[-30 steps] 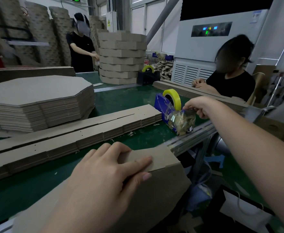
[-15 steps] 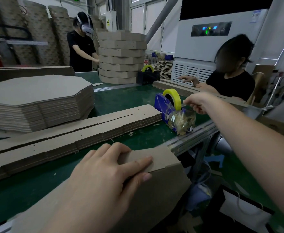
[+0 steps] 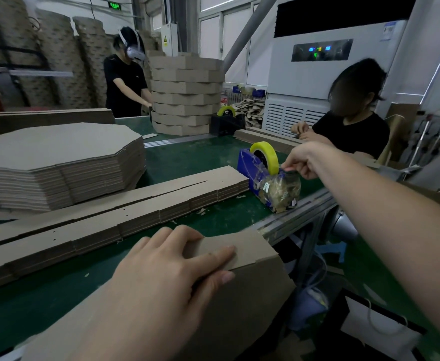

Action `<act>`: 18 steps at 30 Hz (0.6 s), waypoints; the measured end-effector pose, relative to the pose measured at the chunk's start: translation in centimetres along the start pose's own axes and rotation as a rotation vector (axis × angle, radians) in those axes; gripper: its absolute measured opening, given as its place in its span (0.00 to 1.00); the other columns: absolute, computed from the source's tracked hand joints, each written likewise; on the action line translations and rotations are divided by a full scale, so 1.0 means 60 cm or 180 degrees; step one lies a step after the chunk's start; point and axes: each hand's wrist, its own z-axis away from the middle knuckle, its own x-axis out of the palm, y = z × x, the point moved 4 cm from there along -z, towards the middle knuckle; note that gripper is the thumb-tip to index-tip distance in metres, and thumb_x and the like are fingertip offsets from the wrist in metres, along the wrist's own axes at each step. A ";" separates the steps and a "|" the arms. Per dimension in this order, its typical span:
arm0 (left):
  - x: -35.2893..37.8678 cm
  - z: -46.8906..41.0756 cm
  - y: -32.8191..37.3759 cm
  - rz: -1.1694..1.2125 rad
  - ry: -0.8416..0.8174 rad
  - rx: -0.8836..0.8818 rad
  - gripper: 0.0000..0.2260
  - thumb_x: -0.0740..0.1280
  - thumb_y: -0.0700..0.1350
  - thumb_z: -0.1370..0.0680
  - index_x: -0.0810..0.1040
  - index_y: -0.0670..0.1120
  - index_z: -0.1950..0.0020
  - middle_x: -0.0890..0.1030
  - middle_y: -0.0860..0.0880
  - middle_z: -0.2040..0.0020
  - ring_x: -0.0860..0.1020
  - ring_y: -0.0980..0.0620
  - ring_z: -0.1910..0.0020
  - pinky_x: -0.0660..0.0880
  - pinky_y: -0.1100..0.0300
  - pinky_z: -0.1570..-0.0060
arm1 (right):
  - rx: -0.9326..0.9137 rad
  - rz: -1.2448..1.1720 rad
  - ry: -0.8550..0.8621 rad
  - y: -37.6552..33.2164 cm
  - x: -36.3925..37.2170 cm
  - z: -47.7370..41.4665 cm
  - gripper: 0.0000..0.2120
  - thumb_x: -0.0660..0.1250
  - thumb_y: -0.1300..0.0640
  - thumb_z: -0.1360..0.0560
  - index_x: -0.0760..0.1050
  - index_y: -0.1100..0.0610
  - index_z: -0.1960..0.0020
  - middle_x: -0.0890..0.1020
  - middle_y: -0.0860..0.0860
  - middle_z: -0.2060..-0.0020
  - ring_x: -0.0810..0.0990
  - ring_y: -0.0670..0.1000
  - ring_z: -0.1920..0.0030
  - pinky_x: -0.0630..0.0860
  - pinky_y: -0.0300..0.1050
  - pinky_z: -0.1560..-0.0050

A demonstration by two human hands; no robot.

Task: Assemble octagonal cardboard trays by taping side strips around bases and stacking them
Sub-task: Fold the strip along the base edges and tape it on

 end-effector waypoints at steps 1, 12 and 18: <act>0.000 0.000 0.000 0.0005 0.0000 -0.0006 0.17 0.55 0.61 0.25 0.81 0.65 0.45 0.80 0.54 0.55 0.79 0.51 0.60 0.74 0.59 0.68 | 0.0028 0.0007 0.0022 0.000 0.000 -0.001 0.11 0.65 0.59 0.21 0.74 0.60 0.62 0.70 0.49 0.82 0.59 0.43 0.81 0.59 0.33 0.80; 0.000 -0.002 0.001 -0.0024 0.0062 -0.0030 0.18 0.55 0.61 0.25 0.82 0.64 0.46 0.80 0.53 0.55 0.79 0.50 0.61 0.72 0.59 0.68 | -0.0359 -0.1272 0.0214 0.010 0.014 0.016 0.16 0.62 0.62 0.20 0.69 0.62 0.33 0.63 0.52 0.65 0.60 0.49 0.70 0.76 0.69 0.48; 0.000 -0.003 0.001 -0.0014 0.0059 -0.0052 0.18 0.54 0.61 0.25 0.82 0.64 0.46 0.80 0.54 0.55 0.79 0.50 0.62 0.70 0.60 0.67 | -0.0837 -0.2584 0.0252 0.076 0.021 0.012 0.02 0.65 0.65 0.25 0.75 0.62 0.52 0.71 0.48 0.67 0.66 0.42 0.76 0.76 0.69 0.45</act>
